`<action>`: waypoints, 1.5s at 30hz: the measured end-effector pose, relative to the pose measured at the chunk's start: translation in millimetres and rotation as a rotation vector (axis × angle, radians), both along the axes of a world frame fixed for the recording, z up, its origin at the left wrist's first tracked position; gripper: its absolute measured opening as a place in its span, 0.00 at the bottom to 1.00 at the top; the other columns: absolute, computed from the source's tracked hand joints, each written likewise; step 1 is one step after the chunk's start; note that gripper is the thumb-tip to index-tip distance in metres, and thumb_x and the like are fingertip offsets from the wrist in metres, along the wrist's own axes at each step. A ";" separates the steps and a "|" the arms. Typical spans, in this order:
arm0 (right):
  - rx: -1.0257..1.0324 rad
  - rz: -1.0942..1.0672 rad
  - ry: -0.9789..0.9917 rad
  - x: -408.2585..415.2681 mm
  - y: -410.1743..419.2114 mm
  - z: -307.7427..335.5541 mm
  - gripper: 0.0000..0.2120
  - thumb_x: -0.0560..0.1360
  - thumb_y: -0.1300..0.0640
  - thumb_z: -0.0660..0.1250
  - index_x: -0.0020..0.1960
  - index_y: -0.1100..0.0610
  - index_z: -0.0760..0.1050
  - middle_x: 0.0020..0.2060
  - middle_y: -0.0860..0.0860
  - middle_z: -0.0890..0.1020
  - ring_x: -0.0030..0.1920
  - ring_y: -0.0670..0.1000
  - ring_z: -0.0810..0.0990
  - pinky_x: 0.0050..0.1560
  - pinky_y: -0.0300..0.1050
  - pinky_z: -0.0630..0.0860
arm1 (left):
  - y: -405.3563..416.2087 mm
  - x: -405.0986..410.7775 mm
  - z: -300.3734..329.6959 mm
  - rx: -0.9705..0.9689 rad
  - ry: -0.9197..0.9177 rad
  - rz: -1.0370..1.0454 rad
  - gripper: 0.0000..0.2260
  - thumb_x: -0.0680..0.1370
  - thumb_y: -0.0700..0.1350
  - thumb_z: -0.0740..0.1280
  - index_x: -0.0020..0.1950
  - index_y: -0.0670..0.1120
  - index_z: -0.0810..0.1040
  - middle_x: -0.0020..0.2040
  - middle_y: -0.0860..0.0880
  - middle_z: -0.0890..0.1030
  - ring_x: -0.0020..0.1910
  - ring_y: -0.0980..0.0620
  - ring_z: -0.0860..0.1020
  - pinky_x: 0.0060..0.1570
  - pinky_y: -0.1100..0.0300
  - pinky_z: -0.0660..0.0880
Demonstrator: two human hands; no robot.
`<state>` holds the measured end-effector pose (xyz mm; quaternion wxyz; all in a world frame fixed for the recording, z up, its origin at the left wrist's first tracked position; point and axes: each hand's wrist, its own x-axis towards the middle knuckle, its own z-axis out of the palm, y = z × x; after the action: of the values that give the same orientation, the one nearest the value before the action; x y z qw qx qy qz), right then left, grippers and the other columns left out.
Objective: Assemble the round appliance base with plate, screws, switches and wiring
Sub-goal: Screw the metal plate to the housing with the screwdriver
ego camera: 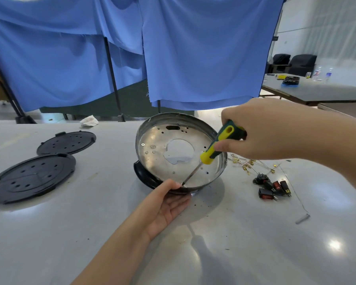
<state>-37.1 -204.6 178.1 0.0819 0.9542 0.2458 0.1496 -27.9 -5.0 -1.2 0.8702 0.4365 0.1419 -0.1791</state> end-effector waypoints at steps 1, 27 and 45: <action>-0.019 -0.016 -0.018 -0.5 1.2 -1.6 0.26 0.65 0.28 0.52 0.39 0.50 0.71 0.26 0.46 0.73 0.28 0.47 0.72 0.27 0.41 0.66 | -0.3 -0.6 0.8 -0.006 -0.001 0.003 0.06 0.74 0.36 0.67 0.50 0.36 0.80 0.56 0.35 0.82 0.58 0.41 0.81 0.54 0.51 0.80; -0.249 0.139 -0.100 8.3 4.9 -2.8 0.23 0.67 0.29 0.49 0.44 0.44 0.72 0.35 0.42 0.68 0.30 0.43 0.67 0.28 0.39 0.65 | -0.4 2.3 -5.5 -0.061 -0.022 0.024 0.12 0.66 0.36 0.72 0.48 0.37 0.82 0.58 0.34 0.81 0.59 0.41 0.81 0.50 0.50 0.81; 0.234 -0.289 0.177 10.1 7.9 -19.4 0.27 0.68 0.33 0.66 0.28 0.56 0.67 0.20 0.48 0.68 0.23 0.49 0.67 0.26 0.39 0.62 | -3.8 0.8 -9.9 0.180 -0.178 0.040 0.14 0.73 0.29 0.64 0.58 0.38 0.76 0.49 0.45 0.86 0.45 0.51 0.85 0.42 0.60 0.82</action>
<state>-27.1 -196.7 158.7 -0.0307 0.9920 0.0937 0.0794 -27.1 -8.8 -11.2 0.8402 0.5239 0.0882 -0.1089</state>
